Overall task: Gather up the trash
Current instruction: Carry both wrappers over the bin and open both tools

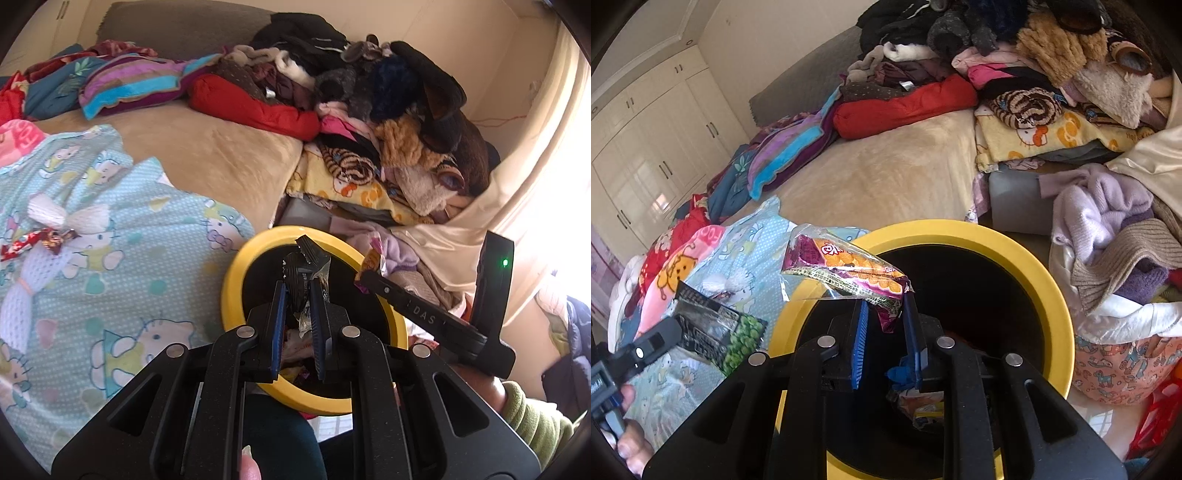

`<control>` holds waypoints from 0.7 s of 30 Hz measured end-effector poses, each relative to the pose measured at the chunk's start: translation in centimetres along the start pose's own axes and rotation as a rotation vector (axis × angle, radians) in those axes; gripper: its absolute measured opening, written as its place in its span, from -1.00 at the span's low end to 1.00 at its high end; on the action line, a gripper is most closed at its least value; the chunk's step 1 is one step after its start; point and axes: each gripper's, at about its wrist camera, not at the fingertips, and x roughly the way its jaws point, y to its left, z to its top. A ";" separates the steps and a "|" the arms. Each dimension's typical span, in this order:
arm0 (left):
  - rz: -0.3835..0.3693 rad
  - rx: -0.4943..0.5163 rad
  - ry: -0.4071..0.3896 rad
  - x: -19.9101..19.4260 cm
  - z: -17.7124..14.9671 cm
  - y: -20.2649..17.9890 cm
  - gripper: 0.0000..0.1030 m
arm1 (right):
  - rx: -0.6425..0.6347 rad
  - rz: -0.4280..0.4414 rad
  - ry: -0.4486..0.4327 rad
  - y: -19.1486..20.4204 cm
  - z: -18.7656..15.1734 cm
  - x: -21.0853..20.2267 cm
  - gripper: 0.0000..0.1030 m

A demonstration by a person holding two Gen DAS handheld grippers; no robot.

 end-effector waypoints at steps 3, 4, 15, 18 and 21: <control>-0.006 0.013 0.016 0.8 -0.3 -0.5 -0.84 | 0.013 -0.002 0.000 -0.5 0.1 -0.1 -0.62; -0.007 0.015 0.020 1.0 -0.4 -0.7 -0.84 | 0.016 -0.003 -0.001 -0.7 0.1 -0.1 -0.61; -0.022 0.045 0.068 3.1 -1.2 -1.6 -0.84 | 0.051 -0.007 0.009 -1.9 0.4 -0.1 -0.60; -0.025 0.055 0.073 3.6 -1.2 -1.9 -0.84 | 0.057 -0.007 0.014 -2.0 0.4 0.0 -0.58; -0.028 0.055 0.078 4.0 -1.2 -2.0 -0.84 | 0.064 -0.013 0.014 -2.3 0.5 0.0 -0.44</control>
